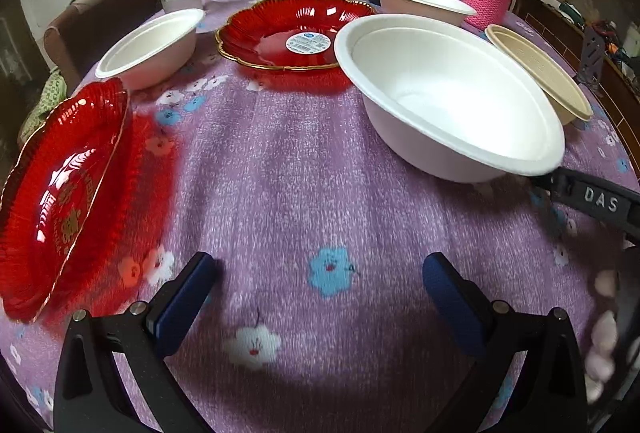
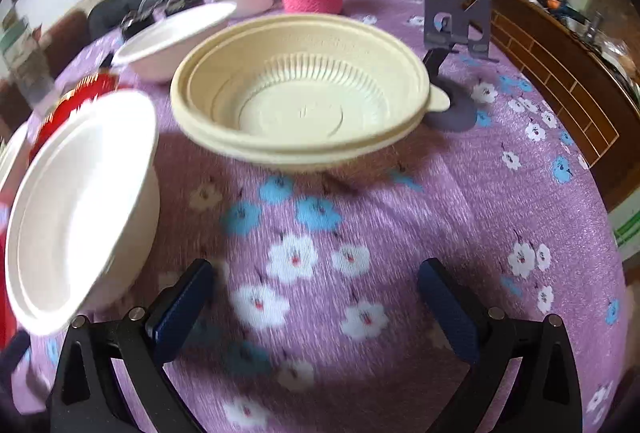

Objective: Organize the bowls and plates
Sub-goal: 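Move both grippers to the rim of the large red scalloped plate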

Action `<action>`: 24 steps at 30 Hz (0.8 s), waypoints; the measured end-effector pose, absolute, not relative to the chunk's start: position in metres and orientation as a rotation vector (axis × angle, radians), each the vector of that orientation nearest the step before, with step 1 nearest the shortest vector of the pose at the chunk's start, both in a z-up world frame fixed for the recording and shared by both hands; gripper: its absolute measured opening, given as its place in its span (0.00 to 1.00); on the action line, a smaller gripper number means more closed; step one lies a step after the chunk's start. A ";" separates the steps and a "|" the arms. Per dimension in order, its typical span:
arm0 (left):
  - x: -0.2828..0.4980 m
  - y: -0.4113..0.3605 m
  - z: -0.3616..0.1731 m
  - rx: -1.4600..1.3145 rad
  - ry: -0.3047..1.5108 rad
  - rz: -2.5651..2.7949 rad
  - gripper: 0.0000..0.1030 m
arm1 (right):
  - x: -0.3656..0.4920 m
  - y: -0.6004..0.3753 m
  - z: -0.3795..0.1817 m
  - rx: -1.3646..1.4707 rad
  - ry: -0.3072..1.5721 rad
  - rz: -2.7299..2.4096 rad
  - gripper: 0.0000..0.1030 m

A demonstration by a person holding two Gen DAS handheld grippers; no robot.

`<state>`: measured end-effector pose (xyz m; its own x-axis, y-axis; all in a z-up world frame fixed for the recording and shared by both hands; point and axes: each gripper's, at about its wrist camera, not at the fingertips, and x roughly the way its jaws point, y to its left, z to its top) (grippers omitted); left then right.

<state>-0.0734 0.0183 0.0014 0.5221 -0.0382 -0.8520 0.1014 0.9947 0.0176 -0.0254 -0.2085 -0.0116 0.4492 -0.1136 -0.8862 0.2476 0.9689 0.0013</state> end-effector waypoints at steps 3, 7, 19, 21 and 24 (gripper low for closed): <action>-0.076 0.017 0.001 0.077 1.032 -0.106 1.00 | -0.029 -0.206 -0.012 0.103 1.117 -0.159 0.99; -0.088 0.020 0.006 0.045 1.063 -0.173 1.00 | -0.042 -0.208 -0.010 0.092 1.102 -0.136 0.99; -0.188 0.131 0.107 -0.143 0.589 -0.116 1.00 | -0.125 -0.199 0.073 0.202 0.668 -0.043 1.00; -0.198 0.157 0.123 -0.155 0.528 -0.046 1.00 | -0.122 -0.185 0.076 0.219 0.683 0.016 1.00; -0.210 0.202 0.145 -0.171 0.460 0.066 1.00 | -0.114 -0.158 0.076 0.223 0.716 0.108 1.00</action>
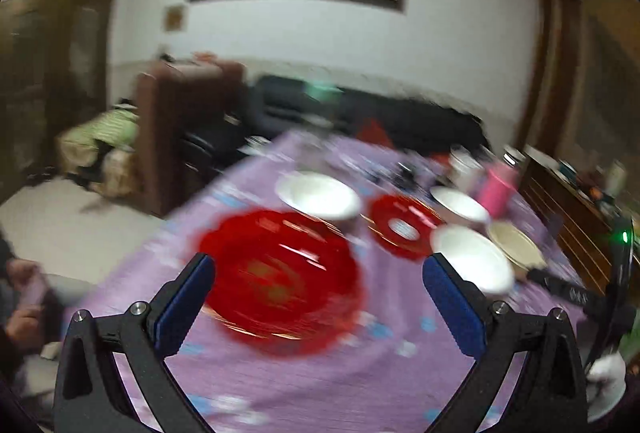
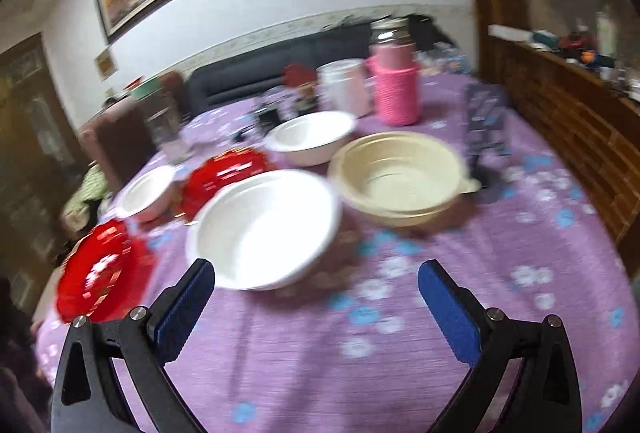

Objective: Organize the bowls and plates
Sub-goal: 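Move both grippers to the rim of the large red scalloped plate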

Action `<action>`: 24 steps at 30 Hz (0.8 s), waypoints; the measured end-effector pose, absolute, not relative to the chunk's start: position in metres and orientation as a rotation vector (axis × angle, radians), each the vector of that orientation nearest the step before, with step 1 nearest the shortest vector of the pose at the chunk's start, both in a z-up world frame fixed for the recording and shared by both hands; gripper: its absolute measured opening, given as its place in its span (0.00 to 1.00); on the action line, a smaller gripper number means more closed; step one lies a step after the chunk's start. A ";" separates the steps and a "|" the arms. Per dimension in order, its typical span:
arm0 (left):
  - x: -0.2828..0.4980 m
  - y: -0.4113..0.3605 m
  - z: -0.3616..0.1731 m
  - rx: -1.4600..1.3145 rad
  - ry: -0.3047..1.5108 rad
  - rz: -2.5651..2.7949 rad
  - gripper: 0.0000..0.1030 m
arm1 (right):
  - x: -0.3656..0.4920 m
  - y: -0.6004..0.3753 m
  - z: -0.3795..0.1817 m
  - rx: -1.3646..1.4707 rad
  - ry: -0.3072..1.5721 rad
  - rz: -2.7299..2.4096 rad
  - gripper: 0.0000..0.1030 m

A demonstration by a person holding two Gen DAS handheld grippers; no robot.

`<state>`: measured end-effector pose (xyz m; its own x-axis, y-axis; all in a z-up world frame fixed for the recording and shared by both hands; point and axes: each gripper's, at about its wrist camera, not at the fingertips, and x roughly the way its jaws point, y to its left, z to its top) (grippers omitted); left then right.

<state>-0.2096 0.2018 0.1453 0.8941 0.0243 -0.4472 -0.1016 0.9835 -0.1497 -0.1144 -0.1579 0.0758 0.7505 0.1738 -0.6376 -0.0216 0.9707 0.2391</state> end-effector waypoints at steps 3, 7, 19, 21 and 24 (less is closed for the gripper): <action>-0.222 0.236 0.158 -0.174 0.414 0.150 1.00 | -0.107 -0.122 0.070 0.202 0.744 0.193 1.00; -0.228 0.275 0.155 -0.227 0.379 0.207 1.00 | -0.094 -0.078 0.066 0.169 0.791 0.306 1.00; -0.132 0.339 0.088 -0.452 0.733 0.129 1.00 | -0.025 0.017 0.046 0.238 0.945 0.475 0.97; -0.114 0.349 0.076 -0.489 0.783 0.126 1.00 | -0.012 0.029 0.040 0.253 0.981 0.486 0.95; -0.092 0.356 0.058 -0.551 0.843 0.095 1.00 | 0.001 0.043 0.032 0.264 1.019 0.492 0.91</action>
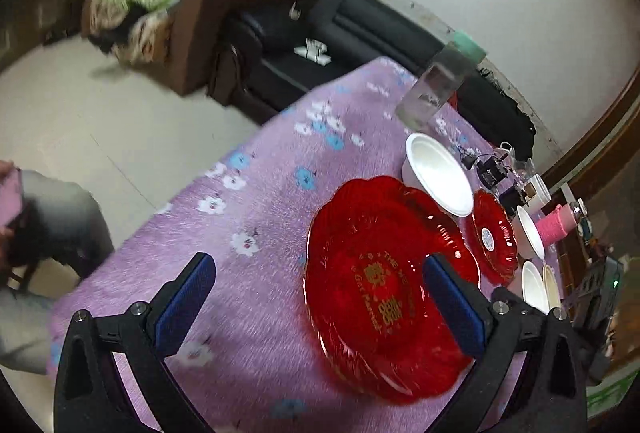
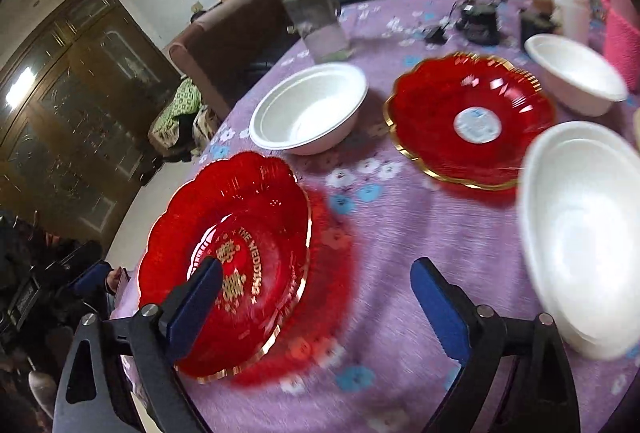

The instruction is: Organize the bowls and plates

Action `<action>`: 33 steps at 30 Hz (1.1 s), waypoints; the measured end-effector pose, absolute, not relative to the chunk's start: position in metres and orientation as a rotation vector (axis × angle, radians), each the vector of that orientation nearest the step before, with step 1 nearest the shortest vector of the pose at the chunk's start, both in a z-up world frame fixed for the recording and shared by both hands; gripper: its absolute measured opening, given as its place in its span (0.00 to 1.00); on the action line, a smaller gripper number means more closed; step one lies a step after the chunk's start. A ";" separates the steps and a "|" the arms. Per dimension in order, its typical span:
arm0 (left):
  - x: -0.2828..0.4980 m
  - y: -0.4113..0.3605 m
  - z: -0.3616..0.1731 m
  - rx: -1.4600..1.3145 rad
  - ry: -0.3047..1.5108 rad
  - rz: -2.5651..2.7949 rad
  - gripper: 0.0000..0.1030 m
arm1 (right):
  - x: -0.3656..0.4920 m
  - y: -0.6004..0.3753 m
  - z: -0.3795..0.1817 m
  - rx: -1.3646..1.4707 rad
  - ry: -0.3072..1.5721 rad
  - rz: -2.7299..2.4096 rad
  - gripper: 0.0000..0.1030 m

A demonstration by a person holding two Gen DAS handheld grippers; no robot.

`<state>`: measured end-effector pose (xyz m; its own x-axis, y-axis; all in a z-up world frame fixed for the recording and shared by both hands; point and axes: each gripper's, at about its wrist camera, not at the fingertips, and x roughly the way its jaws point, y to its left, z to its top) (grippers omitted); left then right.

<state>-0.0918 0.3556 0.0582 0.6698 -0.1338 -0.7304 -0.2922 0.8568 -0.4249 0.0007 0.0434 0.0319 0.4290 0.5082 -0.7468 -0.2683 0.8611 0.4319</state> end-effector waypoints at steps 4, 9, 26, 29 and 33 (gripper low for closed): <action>-0.071 0.355 0.043 -0.568 0.883 0.070 0.92 | 0.010 0.057 0.021 0.262 1.065 0.505 0.82; -0.052 0.349 0.031 -0.534 0.931 0.055 0.63 | 0.014 0.076 0.011 0.203 1.088 0.507 0.73; -0.039 0.328 0.011 -0.458 0.970 0.081 0.15 | 0.023 0.085 -0.002 0.145 1.077 0.463 0.27; -0.047 0.328 0.023 -0.447 0.936 0.089 0.14 | 0.022 0.078 0.000 0.195 1.073 0.475 0.18; -0.057 0.332 0.046 -0.438 0.887 0.102 0.14 | 0.009 0.083 0.021 0.166 1.005 0.496 0.16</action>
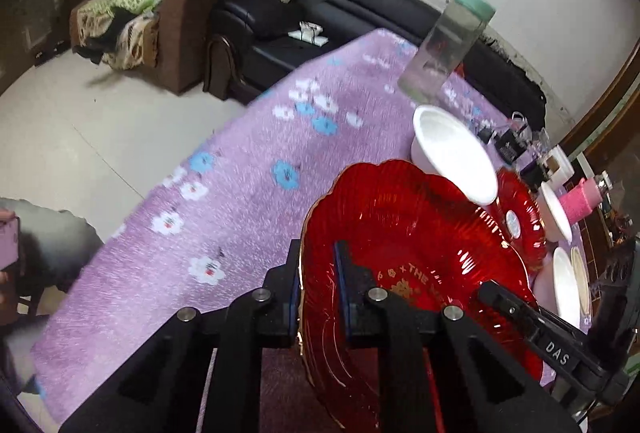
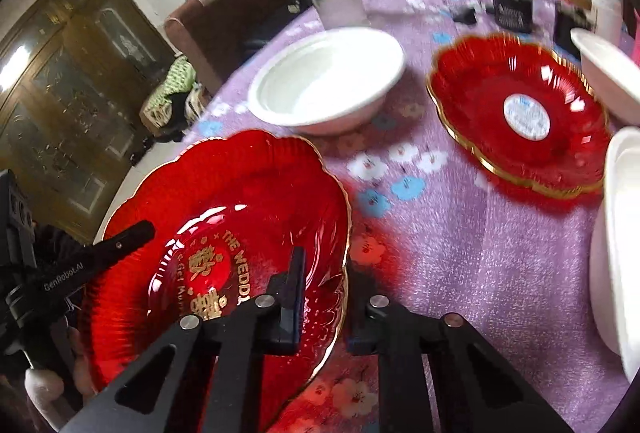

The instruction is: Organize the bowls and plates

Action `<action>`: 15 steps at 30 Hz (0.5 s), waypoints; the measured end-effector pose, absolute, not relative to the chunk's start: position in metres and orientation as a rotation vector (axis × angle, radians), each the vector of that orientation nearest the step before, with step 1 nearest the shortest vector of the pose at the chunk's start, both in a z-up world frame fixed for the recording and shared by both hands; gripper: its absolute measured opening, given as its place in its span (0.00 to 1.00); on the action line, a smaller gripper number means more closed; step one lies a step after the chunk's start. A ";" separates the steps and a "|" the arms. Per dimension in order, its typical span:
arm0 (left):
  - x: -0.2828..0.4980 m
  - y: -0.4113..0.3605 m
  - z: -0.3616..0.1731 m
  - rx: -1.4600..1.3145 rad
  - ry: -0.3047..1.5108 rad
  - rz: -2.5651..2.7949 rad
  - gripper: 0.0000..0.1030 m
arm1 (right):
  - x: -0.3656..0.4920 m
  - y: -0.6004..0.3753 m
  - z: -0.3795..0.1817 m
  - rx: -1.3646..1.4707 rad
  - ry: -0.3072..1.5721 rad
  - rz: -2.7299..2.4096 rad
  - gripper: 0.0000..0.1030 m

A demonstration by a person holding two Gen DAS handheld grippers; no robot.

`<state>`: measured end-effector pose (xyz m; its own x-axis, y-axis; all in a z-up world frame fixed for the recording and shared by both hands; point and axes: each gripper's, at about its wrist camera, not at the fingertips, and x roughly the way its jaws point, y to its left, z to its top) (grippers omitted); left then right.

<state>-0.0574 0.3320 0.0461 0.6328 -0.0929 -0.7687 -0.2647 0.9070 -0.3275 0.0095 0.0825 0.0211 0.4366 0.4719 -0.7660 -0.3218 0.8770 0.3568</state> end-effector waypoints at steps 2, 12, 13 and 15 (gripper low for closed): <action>-0.064 0.337 0.059 -0.444 0.863 0.103 0.14 | 0.003 0.086 0.034 0.147 0.970 0.505 0.16; -0.073 0.354 0.067 -0.457 0.856 0.132 0.14 | -0.004 0.102 0.039 0.156 0.971 0.555 0.16; -0.071 0.355 0.063 -0.460 0.867 0.135 0.14 | -0.003 0.103 0.033 0.159 0.984 0.550 0.16; -0.067 0.354 0.052 -0.453 0.886 0.144 0.14 | -0.001 0.103 0.025 0.154 1.002 0.543 0.16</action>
